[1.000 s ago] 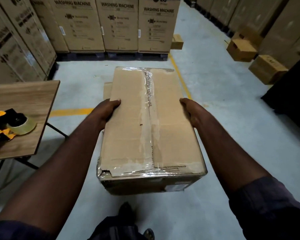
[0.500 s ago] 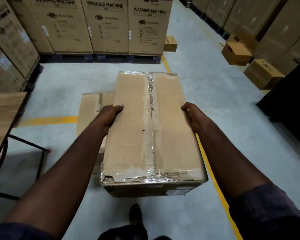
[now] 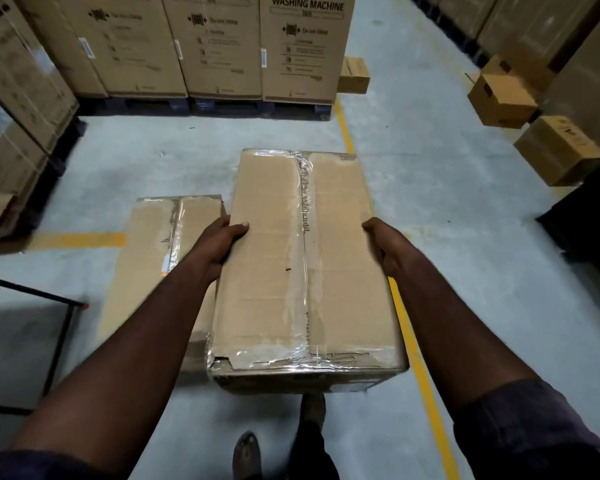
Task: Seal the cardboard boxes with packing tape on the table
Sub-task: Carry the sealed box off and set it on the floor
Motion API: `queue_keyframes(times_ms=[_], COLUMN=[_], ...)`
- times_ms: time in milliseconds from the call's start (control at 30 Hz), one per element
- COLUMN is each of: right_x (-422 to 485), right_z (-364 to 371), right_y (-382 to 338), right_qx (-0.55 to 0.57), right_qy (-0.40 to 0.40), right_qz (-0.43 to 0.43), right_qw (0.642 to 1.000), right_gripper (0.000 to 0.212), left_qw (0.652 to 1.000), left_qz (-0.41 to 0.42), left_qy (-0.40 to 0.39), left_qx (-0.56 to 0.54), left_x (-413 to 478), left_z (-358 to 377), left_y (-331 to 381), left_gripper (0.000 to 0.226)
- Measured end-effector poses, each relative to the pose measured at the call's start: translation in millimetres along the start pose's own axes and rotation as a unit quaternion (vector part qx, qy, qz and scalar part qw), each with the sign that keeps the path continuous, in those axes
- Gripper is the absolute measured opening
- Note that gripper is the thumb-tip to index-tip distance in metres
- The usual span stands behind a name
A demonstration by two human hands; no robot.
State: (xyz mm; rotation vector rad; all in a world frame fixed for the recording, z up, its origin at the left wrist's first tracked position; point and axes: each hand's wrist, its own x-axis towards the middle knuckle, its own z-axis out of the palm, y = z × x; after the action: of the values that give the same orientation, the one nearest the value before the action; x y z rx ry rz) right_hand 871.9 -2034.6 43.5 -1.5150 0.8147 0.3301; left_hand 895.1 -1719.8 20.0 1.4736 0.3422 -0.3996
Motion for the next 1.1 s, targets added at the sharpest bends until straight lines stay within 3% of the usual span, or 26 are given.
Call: queue_keyframes(times_ms=[133,367,533,833,933,1100], right_x=[43,109,143,179,195,209], right_z=[-10,-1,12,57,72,91], right_y=[-15,-16,-1,34,50,66], right_qx=[-0.021,-0.066,-0.077,-0.082,-0.082,-0.081], right_qy=[-0.011,-0.022,-0.058,-0.063,-0.064,-0.060], right_qz=[-0.009,-0.019,-0.035,-0.029,-0.013,0.008], right_qw=[1.000,0.997,0.995,0.994,0.995,0.995], right_gripper=[0.035,0.035,0.019,0.072,0.078,0.049], left_qw=[0.999,0.995,0.992,0.981,0.975,0.966], left_qz=[0.000,-0.005,-0.005,-0.036,-0.037,-0.046], left_qy=[0.040,0.096,0.121,0.184,0.210,0.226], left_qx=[-0.021,-0.022,0.022,0.056,0.065,0.120], left_x=[25,65,92,132,146,166], left_z=[27,43,38,5,-4,-14], left_y=[1,-11,-30,-63,-74,-86], left_gripper=[0.027,0.034,0.036,0.036,0.039,0.043])
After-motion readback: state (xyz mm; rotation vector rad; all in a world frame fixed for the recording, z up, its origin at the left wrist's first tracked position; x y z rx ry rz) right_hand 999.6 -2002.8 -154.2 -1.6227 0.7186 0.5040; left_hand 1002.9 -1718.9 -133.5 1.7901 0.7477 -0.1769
